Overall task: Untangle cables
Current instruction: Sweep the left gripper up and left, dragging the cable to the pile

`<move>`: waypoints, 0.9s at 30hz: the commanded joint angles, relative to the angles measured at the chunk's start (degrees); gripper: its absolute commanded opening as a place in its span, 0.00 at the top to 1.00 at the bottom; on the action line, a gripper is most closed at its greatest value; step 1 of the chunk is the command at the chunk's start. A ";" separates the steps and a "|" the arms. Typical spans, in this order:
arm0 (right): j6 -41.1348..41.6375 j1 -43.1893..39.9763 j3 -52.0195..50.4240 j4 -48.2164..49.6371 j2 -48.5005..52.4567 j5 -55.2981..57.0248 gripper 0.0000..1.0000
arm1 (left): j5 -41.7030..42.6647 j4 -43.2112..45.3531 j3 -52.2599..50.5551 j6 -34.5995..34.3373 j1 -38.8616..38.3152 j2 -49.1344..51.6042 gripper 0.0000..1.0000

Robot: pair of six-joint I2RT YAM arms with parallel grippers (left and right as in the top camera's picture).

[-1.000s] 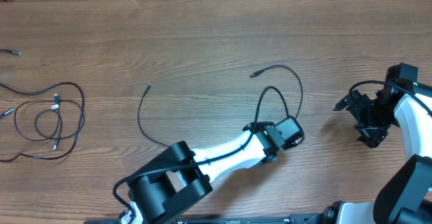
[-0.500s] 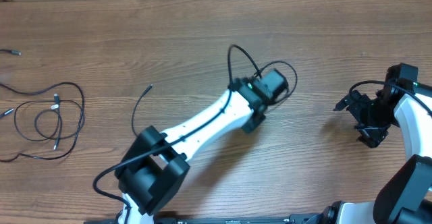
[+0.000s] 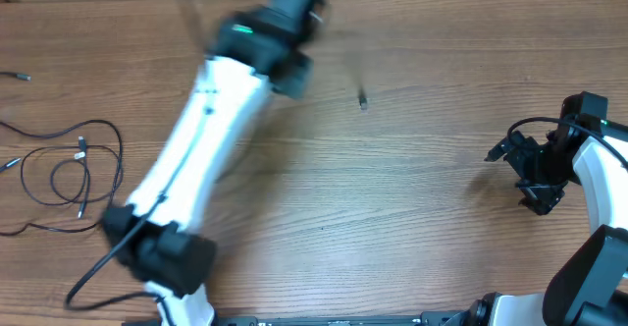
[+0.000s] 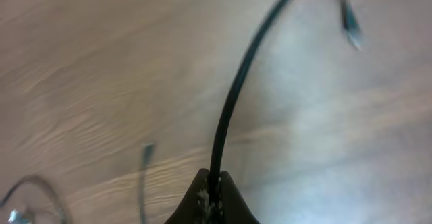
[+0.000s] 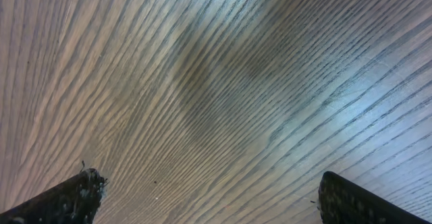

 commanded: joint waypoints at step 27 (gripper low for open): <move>-0.39 -0.11 -0.39 0.55 -0.31 -0.28 0.00 | 5.01 -0.85 1.97 -25.33 57.55 -14.60 0.96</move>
